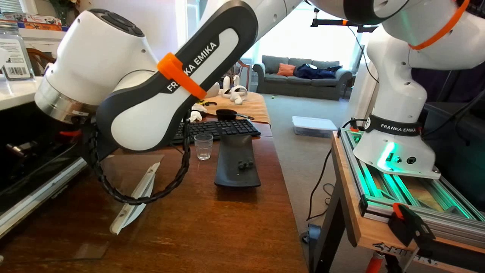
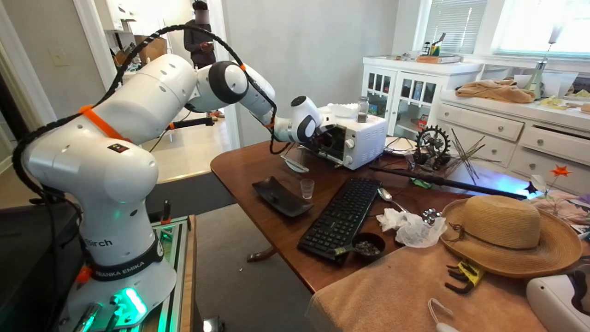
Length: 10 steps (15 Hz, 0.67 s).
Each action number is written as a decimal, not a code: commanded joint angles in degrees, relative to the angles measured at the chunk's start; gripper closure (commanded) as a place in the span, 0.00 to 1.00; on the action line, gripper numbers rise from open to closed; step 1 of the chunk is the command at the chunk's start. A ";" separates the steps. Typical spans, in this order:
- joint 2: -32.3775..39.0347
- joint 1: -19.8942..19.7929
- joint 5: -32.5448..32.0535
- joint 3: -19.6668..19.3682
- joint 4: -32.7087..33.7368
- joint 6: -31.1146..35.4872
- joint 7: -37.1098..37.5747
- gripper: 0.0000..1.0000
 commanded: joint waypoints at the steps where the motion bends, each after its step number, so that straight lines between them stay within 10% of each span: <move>1: 2.11 -3.79 -3.77 3.32 4.24 -4.82 0.93 0.28; 6: -0.21 -3.75 -3.10 4.57 2.95 -6.77 -0.82 0.56; 10: -1.26 -3.09 -3.00 4.33 0.98 -6.74 -0.56 0.58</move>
